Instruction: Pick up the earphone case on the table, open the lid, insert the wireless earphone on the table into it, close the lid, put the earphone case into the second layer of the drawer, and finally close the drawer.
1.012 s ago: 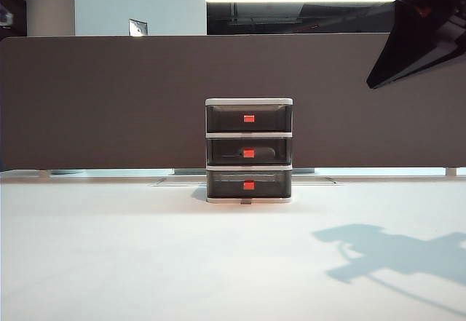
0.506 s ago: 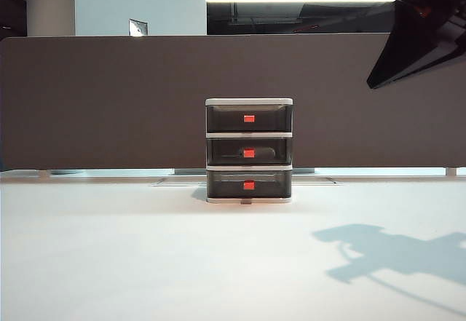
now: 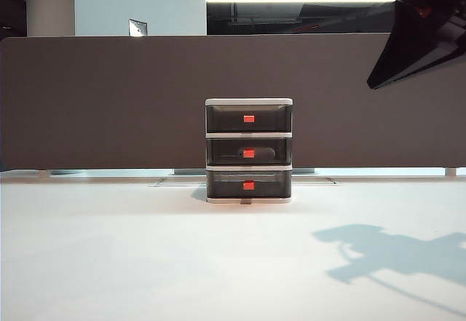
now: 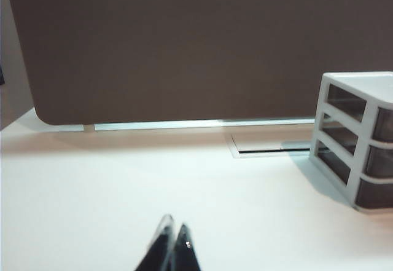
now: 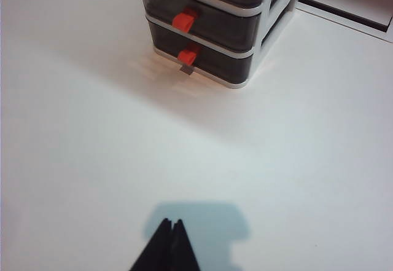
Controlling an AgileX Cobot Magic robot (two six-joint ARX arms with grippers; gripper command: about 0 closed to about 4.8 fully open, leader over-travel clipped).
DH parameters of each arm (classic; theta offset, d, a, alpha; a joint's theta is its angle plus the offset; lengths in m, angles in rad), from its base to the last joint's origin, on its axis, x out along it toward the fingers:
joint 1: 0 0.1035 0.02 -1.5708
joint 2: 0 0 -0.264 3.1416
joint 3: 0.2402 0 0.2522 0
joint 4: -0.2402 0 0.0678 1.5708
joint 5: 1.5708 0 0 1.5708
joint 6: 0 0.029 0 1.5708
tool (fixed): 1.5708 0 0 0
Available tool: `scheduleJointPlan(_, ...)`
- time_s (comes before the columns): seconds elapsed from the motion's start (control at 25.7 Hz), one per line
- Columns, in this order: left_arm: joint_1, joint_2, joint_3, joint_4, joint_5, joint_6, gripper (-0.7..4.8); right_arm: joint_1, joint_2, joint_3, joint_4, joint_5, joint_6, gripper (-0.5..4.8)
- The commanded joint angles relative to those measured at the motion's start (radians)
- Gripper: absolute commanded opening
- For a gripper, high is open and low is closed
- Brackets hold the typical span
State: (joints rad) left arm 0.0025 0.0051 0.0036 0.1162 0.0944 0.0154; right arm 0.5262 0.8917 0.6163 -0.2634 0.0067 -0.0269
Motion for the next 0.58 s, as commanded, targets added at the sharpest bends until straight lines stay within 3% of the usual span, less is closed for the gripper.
scheduleJointPlan(0.04, 0.002, 0.001, -0.001, -0.054, 0.003, 0.032, -0.06, 0.002, -0.003, 0.006, 0.013, -0.002, 0.0, 0.0)
scheduleJointPlan(0.58, 0.002, 0.001, -0.001, -0.063, 0.003, 0.037, -0.05, 0.002, -0.003, 0.006, 0.013, -0.002, 0.0, 0.0)
